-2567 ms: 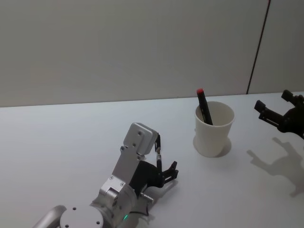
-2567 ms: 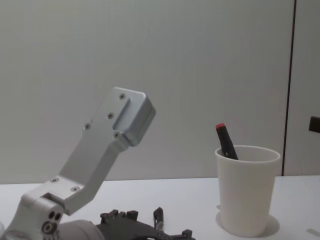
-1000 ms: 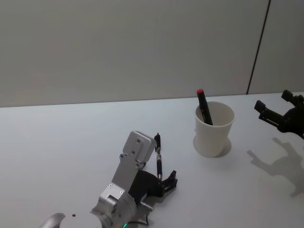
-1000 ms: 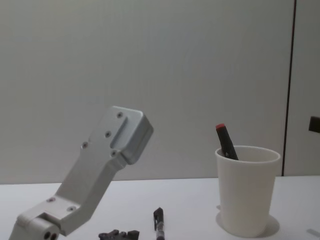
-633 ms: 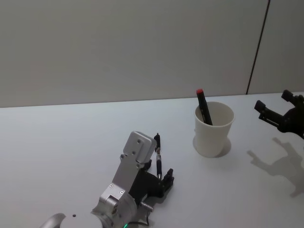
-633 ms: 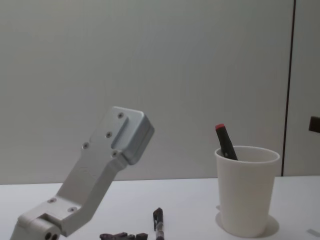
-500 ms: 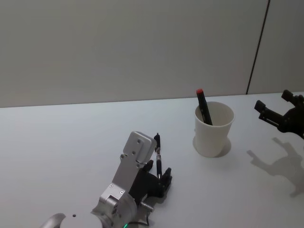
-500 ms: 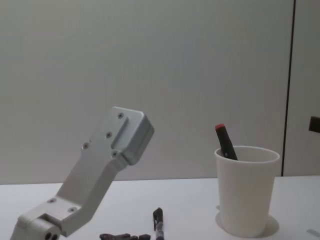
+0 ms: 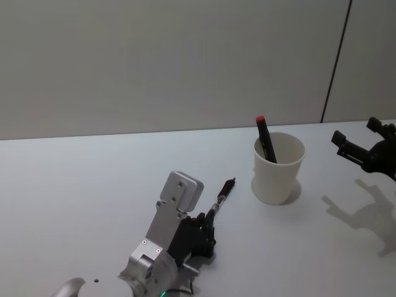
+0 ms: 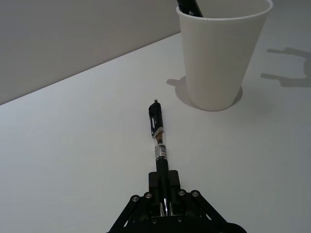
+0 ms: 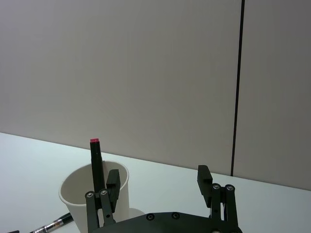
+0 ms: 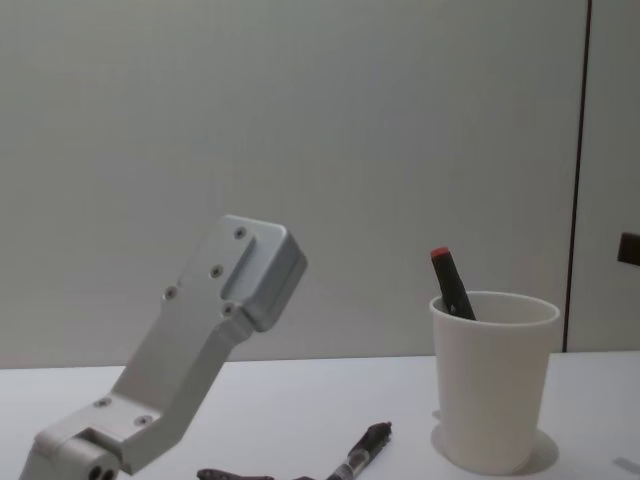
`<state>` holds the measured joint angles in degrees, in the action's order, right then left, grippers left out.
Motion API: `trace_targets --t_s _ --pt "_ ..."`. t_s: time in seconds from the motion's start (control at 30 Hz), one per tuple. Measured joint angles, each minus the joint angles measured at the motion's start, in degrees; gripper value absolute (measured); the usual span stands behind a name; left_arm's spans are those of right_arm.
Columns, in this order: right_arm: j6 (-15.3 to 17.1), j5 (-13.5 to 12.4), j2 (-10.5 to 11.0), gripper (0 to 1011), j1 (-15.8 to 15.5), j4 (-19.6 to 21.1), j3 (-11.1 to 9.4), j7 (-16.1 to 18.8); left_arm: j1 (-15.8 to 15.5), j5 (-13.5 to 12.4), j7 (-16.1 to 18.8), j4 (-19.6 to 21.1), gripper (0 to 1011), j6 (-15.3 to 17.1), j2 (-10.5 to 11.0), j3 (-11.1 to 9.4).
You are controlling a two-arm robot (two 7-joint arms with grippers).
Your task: Place the pen into the pen holder.
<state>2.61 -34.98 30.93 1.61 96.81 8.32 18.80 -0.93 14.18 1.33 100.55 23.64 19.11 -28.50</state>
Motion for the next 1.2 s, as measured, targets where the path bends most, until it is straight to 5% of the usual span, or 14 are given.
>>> trace_targets --t_s 0.73,1.2 --pt "0.0 -0.01 0.0 1001 0.0 0.0 0.0 0.0 0.01 -0.11 -0.03 0.04 121 -0.23 0.09 0.11" --pt "0.0 0.0 0.0 1001 0.0 0.0 0.0 0.0 0.01 -0.65 2.47 1.73 121 -5.63 1.66 2.62"
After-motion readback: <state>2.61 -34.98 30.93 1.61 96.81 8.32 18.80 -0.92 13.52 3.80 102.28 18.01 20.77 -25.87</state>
